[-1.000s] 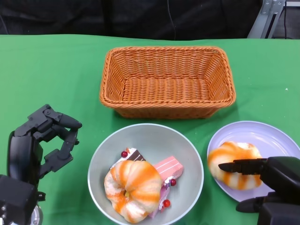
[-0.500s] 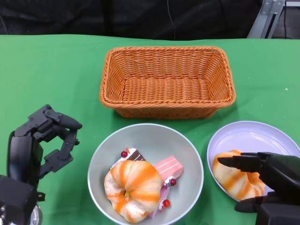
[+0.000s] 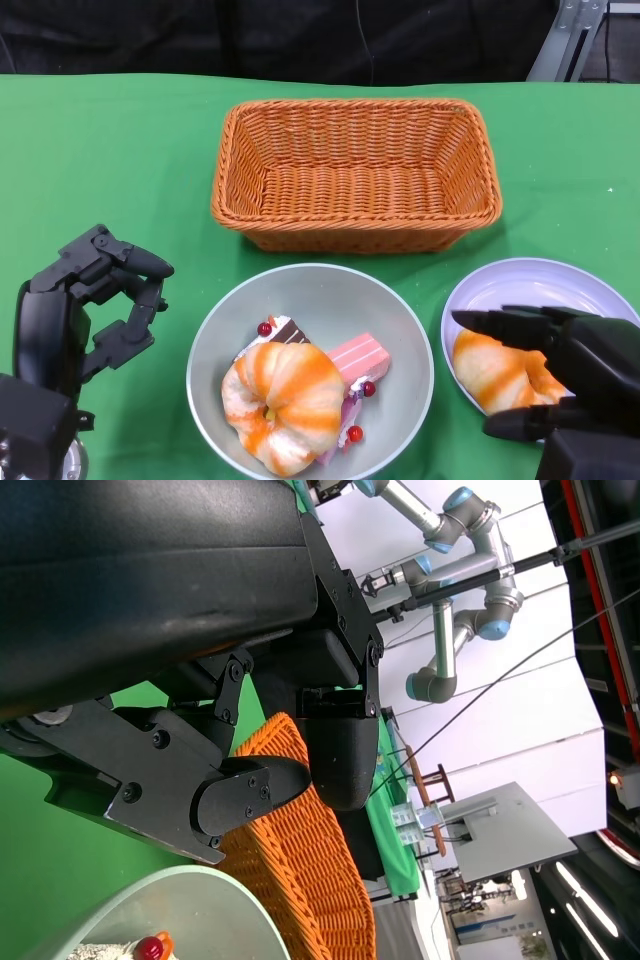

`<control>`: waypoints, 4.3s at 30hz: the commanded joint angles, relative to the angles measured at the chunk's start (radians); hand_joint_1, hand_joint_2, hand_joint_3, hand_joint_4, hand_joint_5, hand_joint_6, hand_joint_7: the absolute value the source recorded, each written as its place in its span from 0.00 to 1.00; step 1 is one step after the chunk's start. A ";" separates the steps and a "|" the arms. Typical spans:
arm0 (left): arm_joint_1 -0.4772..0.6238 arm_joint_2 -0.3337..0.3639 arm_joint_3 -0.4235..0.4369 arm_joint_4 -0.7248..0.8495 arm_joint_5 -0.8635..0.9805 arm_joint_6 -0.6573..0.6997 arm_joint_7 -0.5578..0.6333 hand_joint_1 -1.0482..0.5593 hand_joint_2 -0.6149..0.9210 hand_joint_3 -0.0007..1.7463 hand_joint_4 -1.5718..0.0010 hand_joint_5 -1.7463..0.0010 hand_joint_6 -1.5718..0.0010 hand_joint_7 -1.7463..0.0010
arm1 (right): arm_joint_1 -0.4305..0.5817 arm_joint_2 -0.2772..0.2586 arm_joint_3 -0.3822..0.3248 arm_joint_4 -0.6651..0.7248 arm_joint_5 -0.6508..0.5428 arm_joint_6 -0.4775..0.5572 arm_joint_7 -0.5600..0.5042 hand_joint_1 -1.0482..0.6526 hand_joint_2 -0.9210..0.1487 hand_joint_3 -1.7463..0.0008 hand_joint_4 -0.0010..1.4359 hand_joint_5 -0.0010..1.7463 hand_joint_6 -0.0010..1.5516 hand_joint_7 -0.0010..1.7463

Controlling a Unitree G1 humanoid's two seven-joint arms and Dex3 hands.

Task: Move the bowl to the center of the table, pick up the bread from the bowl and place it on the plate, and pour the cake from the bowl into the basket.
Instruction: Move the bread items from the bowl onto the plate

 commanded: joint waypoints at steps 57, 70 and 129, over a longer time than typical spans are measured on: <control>-0.015 -0.013 -0.024 0.038 0.089 -0.030 0.069 0.56 0.90 0.39 0.53 0.09 0.53 0.27 | -0.375 0.195 0.288 0.260 -0.069 -0.174 0.003 0.15 0.00 0.94 0.36 0.02 0.28 0.01; -0.034 -0.020 -0.025 0.050 0.026 -0.033 0.033 0.55 0.99 0.21 0.59 0.04 0.57 0.21 | -0.412 0.204 0.348 0.312 -0.089 -0.169 0.032 0.17 0.00 0.94 0.35 0.01 0.32 0.01; -0.054 -0.037 0.004 -0.021 0.090 -0.030 0.161 0.58 0.83 0.48 0.52 0.06 0.52 0.23 | -0.443 0.266 0.476 0.642 -0.201 -0.234 -0.176 0.44 0.00 0.96 0.72 0.12 0.48 0.04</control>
